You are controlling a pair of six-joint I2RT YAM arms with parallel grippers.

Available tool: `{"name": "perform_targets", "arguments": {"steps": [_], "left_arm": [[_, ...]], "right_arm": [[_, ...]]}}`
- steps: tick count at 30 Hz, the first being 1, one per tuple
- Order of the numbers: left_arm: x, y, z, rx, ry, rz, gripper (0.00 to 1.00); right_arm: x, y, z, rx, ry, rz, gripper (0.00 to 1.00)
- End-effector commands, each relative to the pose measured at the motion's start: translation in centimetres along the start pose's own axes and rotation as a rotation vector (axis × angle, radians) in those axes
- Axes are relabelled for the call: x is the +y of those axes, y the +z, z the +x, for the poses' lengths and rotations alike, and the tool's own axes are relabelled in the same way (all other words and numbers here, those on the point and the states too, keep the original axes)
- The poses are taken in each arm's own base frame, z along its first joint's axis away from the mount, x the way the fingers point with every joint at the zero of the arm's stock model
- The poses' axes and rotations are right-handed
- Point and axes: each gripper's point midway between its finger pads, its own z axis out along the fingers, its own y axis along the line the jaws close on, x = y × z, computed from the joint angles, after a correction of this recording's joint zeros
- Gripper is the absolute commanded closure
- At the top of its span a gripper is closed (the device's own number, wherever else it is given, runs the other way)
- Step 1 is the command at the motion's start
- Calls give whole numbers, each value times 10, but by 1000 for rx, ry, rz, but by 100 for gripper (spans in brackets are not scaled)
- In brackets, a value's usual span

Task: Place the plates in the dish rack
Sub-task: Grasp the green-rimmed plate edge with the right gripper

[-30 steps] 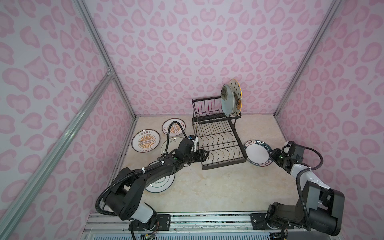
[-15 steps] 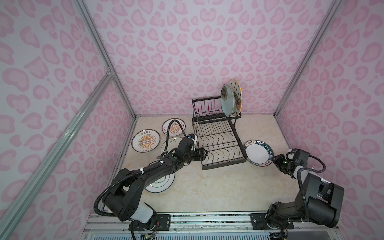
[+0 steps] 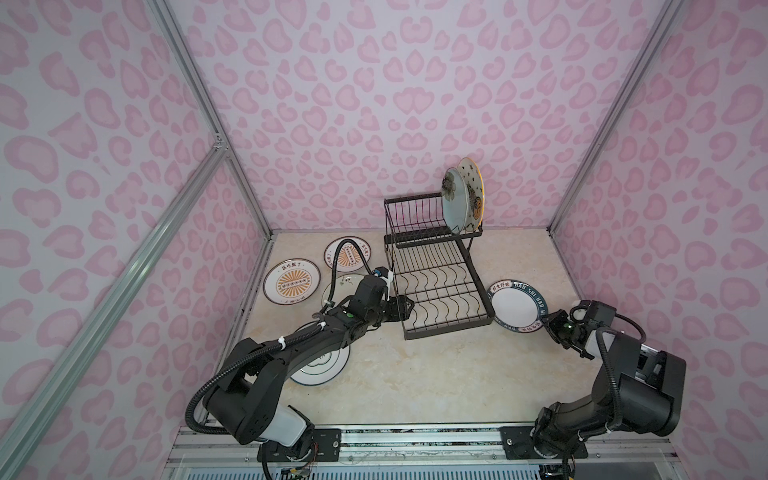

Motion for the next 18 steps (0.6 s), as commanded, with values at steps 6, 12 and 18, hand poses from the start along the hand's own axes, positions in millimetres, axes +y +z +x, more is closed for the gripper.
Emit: {"name": "perform_targets", "arguments": {"steps": [6, 12, 18], "left_arm": [[1, 1, -2, -4, 10, -4, 29], [-1, 0, -3, -6, 8, -1, 29], [-1, -1, -4, -10, 3, -4, 30]], "right_arm": [[1, 6, -3, -14, 14, -29, 75], [-1, 11, -1, -17, 33, -43, 76], [-2, 17, 1, -15, 52, -59, 84]]}}
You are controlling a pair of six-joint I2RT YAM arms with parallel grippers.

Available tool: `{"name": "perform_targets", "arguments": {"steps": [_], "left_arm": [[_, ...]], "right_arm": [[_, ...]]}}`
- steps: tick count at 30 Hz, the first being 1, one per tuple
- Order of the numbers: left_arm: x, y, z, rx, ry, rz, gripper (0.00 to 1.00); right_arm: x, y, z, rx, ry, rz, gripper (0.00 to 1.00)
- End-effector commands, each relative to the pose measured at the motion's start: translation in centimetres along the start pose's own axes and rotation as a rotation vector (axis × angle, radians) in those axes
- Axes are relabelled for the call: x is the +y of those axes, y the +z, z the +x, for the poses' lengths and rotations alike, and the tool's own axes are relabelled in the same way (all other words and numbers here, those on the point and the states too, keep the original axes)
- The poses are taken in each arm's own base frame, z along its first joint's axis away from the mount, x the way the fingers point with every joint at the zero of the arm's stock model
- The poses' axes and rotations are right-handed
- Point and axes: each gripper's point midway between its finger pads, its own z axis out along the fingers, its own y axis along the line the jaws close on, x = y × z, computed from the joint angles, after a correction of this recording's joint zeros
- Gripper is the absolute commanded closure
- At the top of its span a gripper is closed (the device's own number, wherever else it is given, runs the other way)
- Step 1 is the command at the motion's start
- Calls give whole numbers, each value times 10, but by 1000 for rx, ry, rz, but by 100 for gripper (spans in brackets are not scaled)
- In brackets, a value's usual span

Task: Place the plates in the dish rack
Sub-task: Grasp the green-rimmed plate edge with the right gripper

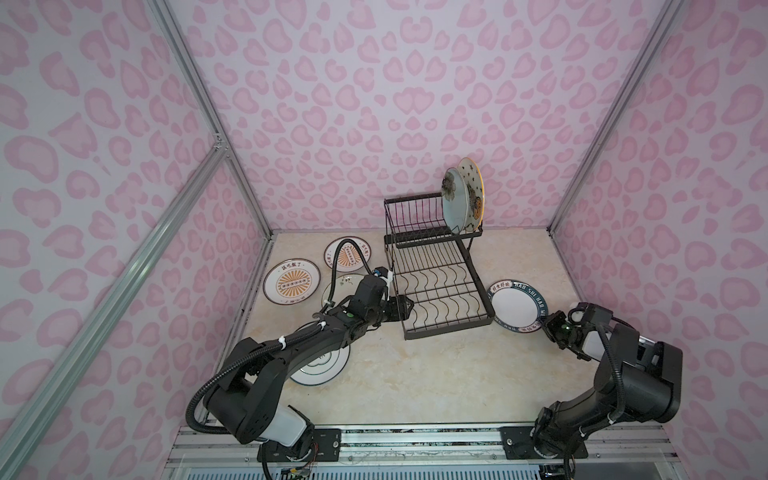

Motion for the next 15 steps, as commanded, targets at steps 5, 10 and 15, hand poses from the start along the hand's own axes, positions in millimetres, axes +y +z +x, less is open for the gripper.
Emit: {"name": "perform_targets", "arguments": {"steps": [5, 10, 15], "left_arm": [[-1, -2, -4, -10, 3, -5, 29], [-1, -4, -5, -15, 3, -6, 30], [-1, -5, -4, -13, 6, -2, 30]], "right_arm": [[1, 5, 0, -6, 22, -25, 92], [4, 1, -3, -21, 17, -29, 100], [10, -8, -7, -48, 3, -36, 100]]}}
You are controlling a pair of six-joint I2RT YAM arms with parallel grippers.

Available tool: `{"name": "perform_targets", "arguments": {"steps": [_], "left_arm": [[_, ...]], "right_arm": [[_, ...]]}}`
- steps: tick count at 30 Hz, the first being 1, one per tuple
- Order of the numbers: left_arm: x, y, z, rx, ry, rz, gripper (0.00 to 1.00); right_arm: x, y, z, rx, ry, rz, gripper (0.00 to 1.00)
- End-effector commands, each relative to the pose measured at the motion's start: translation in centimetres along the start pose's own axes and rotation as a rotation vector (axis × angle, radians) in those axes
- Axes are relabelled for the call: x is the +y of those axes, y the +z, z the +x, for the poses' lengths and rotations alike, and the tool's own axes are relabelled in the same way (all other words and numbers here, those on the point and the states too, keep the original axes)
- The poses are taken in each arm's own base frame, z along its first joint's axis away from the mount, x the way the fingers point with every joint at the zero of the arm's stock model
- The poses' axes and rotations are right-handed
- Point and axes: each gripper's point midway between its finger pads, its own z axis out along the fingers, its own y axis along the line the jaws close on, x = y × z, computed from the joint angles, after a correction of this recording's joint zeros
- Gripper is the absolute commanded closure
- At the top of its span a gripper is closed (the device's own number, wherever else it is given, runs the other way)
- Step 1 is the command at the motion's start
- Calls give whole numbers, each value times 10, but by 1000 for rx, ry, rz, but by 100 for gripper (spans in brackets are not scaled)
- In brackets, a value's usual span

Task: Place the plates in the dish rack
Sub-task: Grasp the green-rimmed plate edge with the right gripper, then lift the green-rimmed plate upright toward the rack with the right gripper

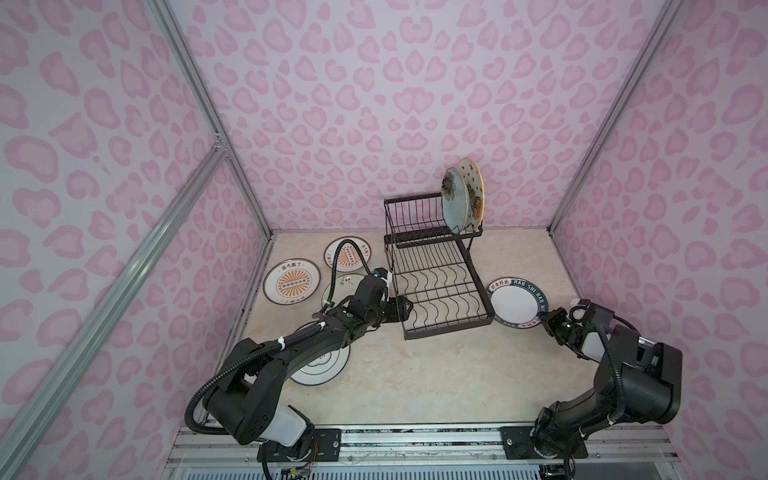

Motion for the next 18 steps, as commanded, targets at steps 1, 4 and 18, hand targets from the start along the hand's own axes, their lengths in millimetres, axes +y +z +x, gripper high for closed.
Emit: {"name": "perform_targets", "arguments": {"steps": [1, 4, 18], "left_arm": [[-4, -4, -7, -25, 13, 7, 30], [-7, -5, -8, -25, 13, 18, 29], [-11, -6, -13, -28, 22, 22, 29]], "right_arm": [[-4, -5, 1, -10, -4, 30, 100], [0, -13, -2, -29, -12, 26, 100], [40, -64, -34, -193, -88, -40, 100]]}}
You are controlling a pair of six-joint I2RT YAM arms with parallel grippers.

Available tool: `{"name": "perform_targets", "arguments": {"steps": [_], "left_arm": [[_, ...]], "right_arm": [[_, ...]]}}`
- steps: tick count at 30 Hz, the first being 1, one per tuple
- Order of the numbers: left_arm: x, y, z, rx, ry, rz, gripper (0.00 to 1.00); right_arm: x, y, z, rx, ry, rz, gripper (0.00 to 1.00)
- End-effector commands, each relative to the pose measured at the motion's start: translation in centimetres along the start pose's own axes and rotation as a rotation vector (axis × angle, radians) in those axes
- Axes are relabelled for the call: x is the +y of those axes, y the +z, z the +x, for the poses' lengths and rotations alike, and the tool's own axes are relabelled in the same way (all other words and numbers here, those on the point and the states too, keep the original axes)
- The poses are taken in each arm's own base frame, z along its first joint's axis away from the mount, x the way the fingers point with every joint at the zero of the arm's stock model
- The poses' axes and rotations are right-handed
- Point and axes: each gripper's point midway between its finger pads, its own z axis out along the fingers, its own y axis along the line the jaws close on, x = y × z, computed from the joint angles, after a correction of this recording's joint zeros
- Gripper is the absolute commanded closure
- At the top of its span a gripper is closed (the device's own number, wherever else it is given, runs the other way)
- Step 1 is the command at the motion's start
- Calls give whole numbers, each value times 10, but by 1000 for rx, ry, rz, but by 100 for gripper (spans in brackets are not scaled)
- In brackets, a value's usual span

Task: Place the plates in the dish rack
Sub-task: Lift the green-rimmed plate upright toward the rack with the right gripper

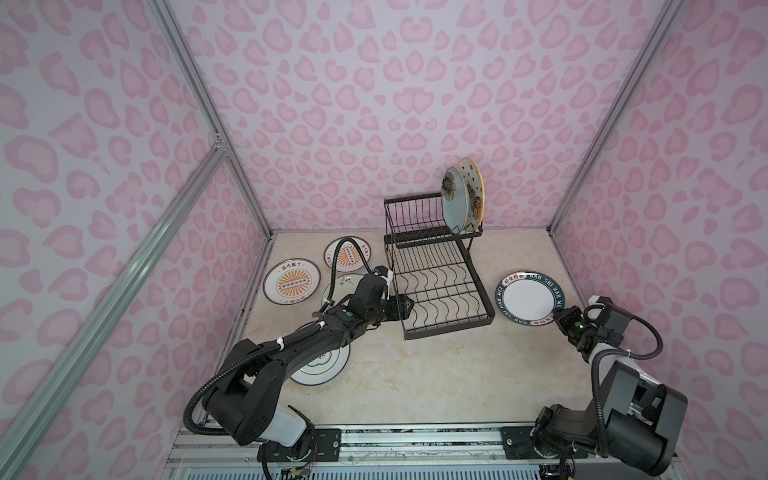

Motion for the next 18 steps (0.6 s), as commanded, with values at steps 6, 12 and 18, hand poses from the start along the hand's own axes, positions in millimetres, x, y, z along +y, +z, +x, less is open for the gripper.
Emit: {"name": "perform_targets", "arguments": {"steps": [6, 12, 18], "left_arm": [[0, -4, -12, -19, 49, -26, 29], [2, -6, -17, -26, 45, -5, 29], [14, -16, -28, -47, 49, -25, 29]], "right_arm": [[57, -29, -19, -50, -109, -153, 100], [114, -29, 10, 52, -292, -252, 100], [158, -5, 57, 180, -394, -362, 100]]}}
